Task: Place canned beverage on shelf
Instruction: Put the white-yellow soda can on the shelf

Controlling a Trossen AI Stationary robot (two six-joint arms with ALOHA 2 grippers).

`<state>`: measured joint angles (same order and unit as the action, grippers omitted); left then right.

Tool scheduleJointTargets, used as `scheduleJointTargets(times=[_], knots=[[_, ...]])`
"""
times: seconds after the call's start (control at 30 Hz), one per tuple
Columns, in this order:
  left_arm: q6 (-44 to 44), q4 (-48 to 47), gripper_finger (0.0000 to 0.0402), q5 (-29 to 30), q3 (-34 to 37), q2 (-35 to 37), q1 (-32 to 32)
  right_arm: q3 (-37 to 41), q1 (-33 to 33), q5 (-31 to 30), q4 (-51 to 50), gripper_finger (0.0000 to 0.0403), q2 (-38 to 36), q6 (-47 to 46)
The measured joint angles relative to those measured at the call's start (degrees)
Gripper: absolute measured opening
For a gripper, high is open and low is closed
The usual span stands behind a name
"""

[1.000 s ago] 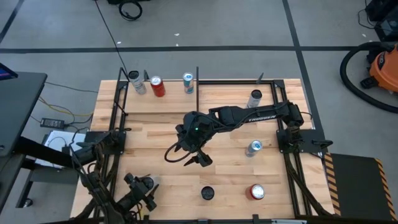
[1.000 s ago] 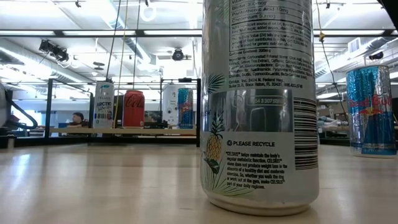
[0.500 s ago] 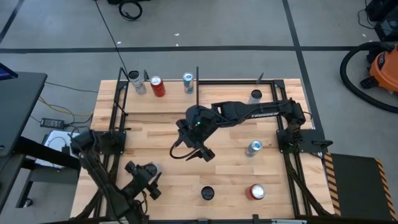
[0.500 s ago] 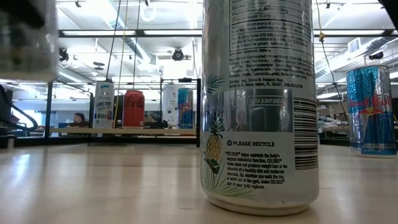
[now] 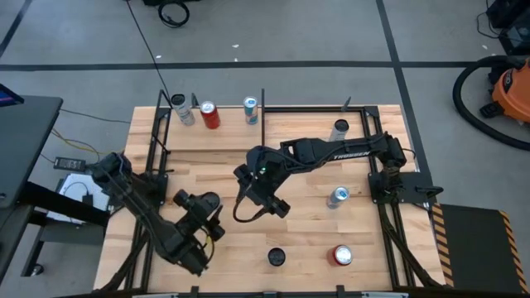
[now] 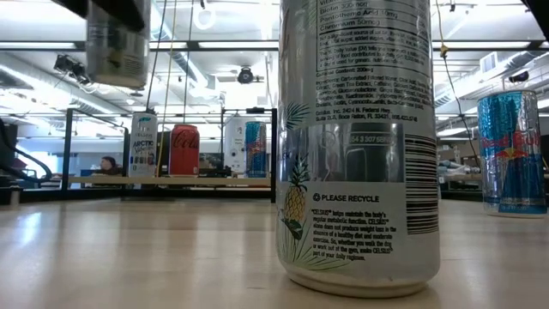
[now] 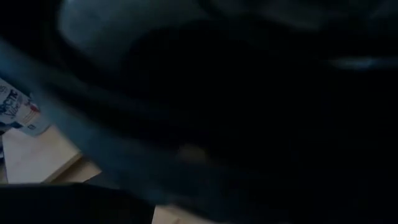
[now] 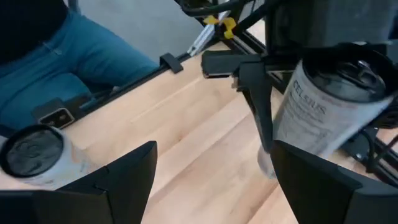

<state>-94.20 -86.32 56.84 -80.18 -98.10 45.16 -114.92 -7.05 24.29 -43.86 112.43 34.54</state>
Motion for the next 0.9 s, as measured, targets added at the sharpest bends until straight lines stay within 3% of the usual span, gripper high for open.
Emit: scheduleJointTargets(times=[0.3, 0.53, 0.9], knots=[[6.4, 6.4, 0.0259, 1.1, 0.0, 0.5, -3.3, 0.0, 0.0, -5.9, 9.5, 0.0323, 0.0, -0.9], [11.3, 7.2, 0.0259, 0.3, -1.6, 2.2, -6.7, -2.1, 0.9, -9.2, 9.5, 0.0323, -0.2, -2.7], [26.7, 13.6, 0.026, -1.2, -2.4, 13.5, -11.8, -15.7, 6.6, 3.1, 0.8, 0.0323, -0.5, -9.8]])
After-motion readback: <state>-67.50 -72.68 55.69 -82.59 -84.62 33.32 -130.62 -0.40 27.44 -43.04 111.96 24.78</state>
